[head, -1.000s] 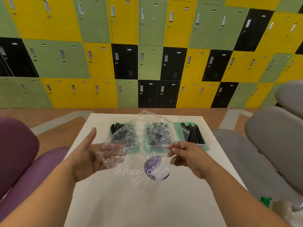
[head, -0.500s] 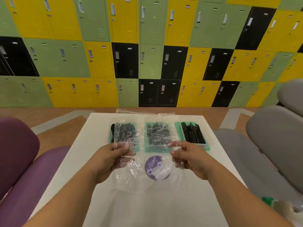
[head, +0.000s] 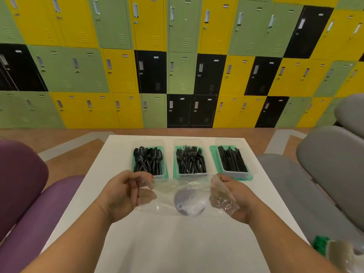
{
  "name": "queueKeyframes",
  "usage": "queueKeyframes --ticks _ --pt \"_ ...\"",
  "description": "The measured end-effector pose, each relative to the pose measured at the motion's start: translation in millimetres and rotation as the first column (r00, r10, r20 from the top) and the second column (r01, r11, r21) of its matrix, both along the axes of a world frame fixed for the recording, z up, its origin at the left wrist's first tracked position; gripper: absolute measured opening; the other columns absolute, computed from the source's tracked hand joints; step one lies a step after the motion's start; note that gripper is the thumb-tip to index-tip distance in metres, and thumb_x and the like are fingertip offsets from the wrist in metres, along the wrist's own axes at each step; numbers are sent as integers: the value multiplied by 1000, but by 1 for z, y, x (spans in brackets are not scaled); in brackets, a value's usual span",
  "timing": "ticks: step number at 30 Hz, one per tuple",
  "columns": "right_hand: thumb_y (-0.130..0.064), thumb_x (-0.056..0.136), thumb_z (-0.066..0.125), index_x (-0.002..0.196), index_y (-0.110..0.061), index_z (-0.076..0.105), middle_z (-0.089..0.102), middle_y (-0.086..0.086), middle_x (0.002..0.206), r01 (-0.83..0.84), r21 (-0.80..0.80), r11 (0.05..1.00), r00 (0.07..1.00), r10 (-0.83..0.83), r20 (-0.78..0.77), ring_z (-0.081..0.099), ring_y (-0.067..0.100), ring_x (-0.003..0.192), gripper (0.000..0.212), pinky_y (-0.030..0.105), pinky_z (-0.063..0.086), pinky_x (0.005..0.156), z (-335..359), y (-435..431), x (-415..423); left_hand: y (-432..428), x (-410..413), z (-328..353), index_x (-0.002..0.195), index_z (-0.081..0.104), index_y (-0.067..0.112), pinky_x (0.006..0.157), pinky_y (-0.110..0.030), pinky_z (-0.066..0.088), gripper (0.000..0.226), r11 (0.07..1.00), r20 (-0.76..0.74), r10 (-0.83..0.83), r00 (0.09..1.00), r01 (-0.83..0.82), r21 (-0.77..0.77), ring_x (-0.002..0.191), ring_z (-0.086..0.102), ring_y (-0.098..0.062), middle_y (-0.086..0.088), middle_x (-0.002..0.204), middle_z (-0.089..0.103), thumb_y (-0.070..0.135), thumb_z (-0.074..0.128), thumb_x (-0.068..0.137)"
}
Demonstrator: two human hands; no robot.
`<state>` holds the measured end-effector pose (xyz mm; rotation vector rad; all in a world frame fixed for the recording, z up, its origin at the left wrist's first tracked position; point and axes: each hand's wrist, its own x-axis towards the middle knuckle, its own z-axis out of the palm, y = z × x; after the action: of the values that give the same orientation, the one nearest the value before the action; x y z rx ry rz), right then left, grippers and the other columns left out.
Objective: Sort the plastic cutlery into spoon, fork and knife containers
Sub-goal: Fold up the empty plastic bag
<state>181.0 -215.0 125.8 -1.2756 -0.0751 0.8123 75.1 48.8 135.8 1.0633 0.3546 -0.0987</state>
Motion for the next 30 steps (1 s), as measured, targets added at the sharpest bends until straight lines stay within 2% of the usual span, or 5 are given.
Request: queueKeyframes --ticks 6,11,16,25,30 --pt "-13 92 35 72 -6 63 67 18 116 -66 -81 995 998 67 11 58 39 114 35 47 45 89 -2 -10 9 8 2 3 92 59 13 69 -33 57 31 950 -27 -183 983 184 252 72 64 -21 -7 89 56 7 72 64" --pt "-43 83 68 106 -25 64 69 -5 114 -72 -575 815 871 332 362 62 12 106 30 33 46 93 19 7 13 -1 11 17 115 56 25 67 -32 45 58 866 9 -206 978 178 467 79 52 -24 -7 94 57 -4 67 65" --pt "-19 83 72 96 -21 70 70 -10 80 -162 -620 768 735 513 444 64 5 74 13 10 45 60 36 30 5 -11 25 23 133 46 31 82 -33 47 75 818 96 -207 974 118 563 88 65 -24 -20 92 67 -15 64 77" --pt "-5 86 66 79 -14 67 63 8 76 68 -305 950 886 84 456 55 20 68 12 24 48 55 15 34 5 -33 12 -12 146 4 45 105 -57 29 120 955 16 173 985 -172 240 129 44 -31 -6 139 46 37 86 59" --pt "-3 88 63 81 -11 65 61 5 69 95 -168 981 921 -23 388 55 21 66 12 28 47 57 10 34 2 -50 9 -21 140 32 22 76 -35 55 95 995 -100 85 991 -80 56 89 65 -24 -7 112 64 16 86 61"
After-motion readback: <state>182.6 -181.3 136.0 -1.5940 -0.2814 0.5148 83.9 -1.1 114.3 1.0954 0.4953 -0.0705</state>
